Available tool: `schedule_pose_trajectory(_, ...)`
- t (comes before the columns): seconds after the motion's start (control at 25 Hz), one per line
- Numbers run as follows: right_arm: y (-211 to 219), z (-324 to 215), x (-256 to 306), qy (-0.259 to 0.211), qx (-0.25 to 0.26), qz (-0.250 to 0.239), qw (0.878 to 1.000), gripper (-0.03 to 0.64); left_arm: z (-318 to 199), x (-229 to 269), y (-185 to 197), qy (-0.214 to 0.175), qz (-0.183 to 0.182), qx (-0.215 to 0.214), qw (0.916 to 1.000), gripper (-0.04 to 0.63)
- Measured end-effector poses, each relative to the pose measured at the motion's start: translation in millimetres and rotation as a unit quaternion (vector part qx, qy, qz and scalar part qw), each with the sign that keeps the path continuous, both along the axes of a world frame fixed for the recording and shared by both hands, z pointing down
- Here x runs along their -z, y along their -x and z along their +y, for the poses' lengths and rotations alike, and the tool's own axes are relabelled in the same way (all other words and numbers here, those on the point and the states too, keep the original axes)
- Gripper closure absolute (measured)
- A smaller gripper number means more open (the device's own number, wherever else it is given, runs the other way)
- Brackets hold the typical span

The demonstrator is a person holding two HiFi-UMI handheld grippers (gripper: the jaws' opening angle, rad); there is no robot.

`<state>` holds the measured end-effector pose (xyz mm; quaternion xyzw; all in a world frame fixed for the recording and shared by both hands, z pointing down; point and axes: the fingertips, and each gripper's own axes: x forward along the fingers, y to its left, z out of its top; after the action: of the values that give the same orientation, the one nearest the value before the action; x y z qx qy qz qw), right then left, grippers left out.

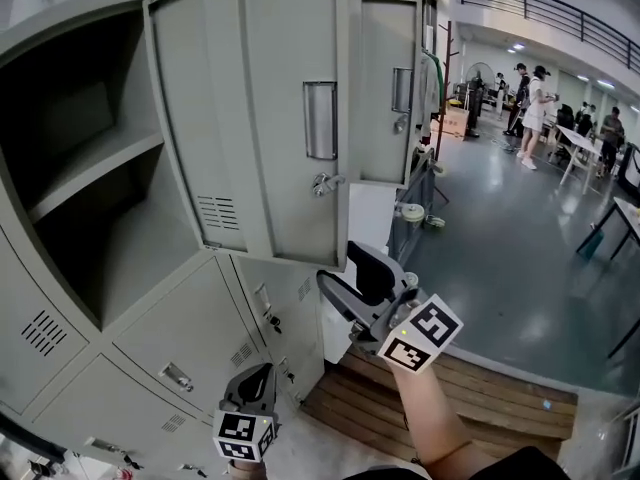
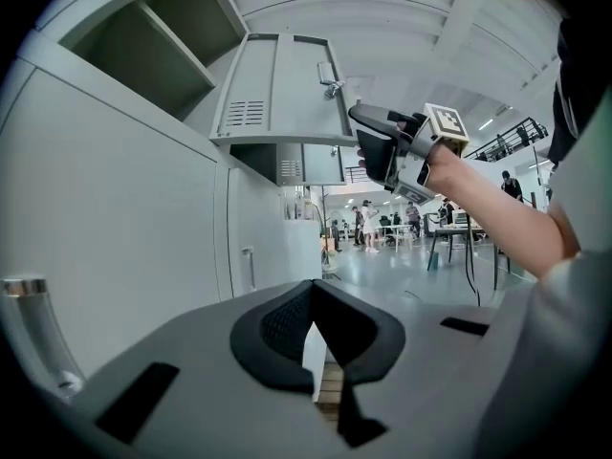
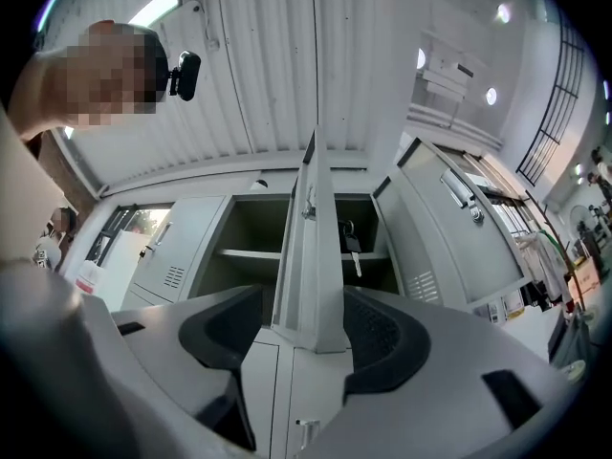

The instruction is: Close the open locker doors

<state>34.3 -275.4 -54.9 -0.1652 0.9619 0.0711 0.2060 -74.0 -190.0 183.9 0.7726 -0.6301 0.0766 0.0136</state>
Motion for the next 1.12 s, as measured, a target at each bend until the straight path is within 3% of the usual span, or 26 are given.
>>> schedule_pose_trajectory(0.32, -3, 28, 2, 0.001, 0.022, -0.033, 0.999, 0.357, 17, -7, 16, 0.004, 0.000, 0.030, 0.9995, 0.578)
schedule_pose_trajectory(0.64, 6, 80, 2, -0.010, 0.079, -0.056, 0.995, 0.374, 35, -11, 31, 0.007, -0.004, 0.058, 0.9983, 0.578)
schedule_pose_trajectory(1.12, 75, 162, -8, -0.030, 0.180, -0.035, 0.983, 0.379, 95, -24, 70, 0.004, 0.000, 0.102, 0.9948, 0.578)
